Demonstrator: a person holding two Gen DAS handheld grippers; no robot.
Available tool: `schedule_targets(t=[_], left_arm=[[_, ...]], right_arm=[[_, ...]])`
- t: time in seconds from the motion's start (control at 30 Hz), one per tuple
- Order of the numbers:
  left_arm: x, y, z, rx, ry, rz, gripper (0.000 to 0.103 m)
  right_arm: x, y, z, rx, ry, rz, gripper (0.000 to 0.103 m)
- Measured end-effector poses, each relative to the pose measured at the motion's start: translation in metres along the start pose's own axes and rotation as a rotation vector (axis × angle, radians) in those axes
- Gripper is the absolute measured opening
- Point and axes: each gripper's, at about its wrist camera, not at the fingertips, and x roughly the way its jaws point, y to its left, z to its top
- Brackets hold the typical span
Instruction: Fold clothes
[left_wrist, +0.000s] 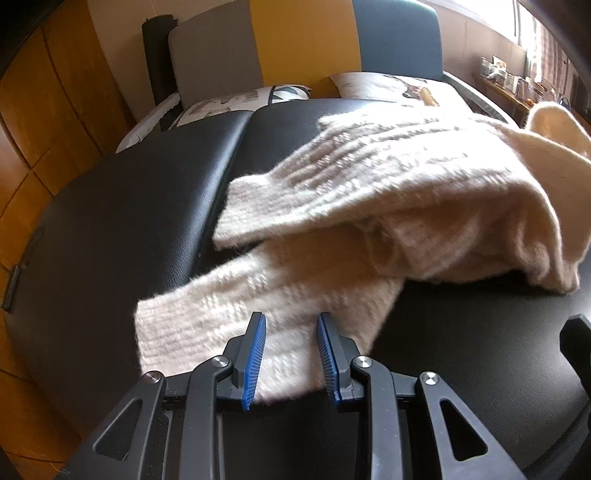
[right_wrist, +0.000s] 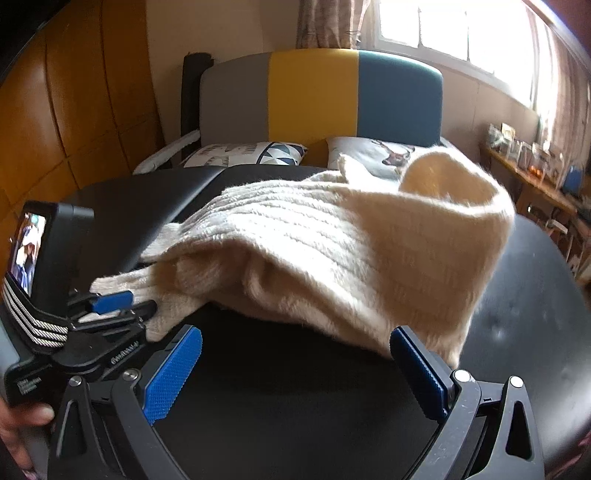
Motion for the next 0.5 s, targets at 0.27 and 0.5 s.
schedule_targets(t=[0.27,0.5], left_arm=[[0.009,0.018,0.009,-0.02,0.022,0.007,0.028],[0.01,0.023,0.01,-0.047,0.02,0.002,0.028]], right_arm=[[0.004,0.01,0.022,-0.05,-0.046,0.037,0.103],[0.011,0.025,0.028,-0.1,-0.046,0.04,0.103]])
